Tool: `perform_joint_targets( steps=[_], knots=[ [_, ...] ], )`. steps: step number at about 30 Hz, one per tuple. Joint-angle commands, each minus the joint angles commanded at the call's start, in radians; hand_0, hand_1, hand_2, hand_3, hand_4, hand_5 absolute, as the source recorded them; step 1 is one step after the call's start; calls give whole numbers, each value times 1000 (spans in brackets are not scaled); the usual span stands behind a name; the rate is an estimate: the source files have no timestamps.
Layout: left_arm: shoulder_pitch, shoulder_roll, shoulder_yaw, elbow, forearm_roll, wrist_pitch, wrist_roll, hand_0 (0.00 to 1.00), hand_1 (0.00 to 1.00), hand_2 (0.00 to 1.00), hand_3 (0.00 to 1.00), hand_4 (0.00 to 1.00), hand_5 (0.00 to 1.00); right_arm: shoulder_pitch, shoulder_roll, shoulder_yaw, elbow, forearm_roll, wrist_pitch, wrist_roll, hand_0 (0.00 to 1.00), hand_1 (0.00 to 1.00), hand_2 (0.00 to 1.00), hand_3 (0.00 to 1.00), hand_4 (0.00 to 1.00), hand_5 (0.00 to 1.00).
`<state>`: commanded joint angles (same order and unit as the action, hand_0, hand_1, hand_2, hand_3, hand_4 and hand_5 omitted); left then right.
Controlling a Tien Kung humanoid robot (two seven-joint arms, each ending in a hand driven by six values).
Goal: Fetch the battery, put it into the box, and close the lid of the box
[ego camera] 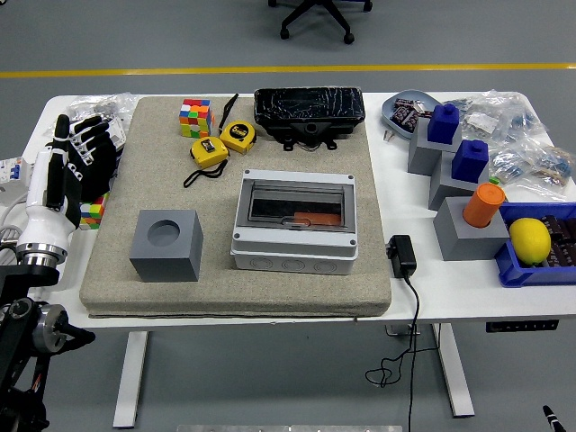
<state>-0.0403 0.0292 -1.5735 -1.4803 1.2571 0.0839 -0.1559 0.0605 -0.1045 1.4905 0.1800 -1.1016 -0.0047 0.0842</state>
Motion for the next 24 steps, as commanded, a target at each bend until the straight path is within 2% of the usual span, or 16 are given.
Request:
perform_joint_targets(
  steps=[5,6,11,12,17,18,23,24],
  knots=[
    [4,-3,-9,2,-19,-6,-3,748,762,731,702,998,998,-3,3,-5,0,-6,0,-1,928,869,808,848,998,998],
    [5,-3,-9,2,-22,-6,-3,771,783,748,847,998,998,-4,4,-9,0,-4,1,-2,914,856,807,847,998,998],
    [8,-5,-11,6,-35,-3,-12,771,783,748,847,998,998,-7,6,-18,0,-3,3,-4,914,856,807,847,998,998],
    [8,-5,-11,7,-38,-3,-14,998,998,882,770,998,998,-7,7,-19,0,-3,3,-4,891,830,802,846,998,998],
    [11,-7,-17,13,-52,-26,-25,998,998,882,770,998,998,-8,6,-24,0,-4,5,-5,891,830,802,846,998,998],
    [13,-7,-19,14,-52,-28,-26,998,998,998,838,998,998,-8,6,-24,0,-5,6,-5,878,817,799,846,998,998],
    [25,-9,-24,17,-65,-49,-19,998,998,998,838,998,998,-19,8,-23,0,-2,8,-3,878,817,799,846,998,998],
    [30,-10,-24,16,-66,-50,-17,998,998,998,998,998,998,-22,9,-20,0,-2,8,-2,875,816,797,844,998,998]
  ],
)
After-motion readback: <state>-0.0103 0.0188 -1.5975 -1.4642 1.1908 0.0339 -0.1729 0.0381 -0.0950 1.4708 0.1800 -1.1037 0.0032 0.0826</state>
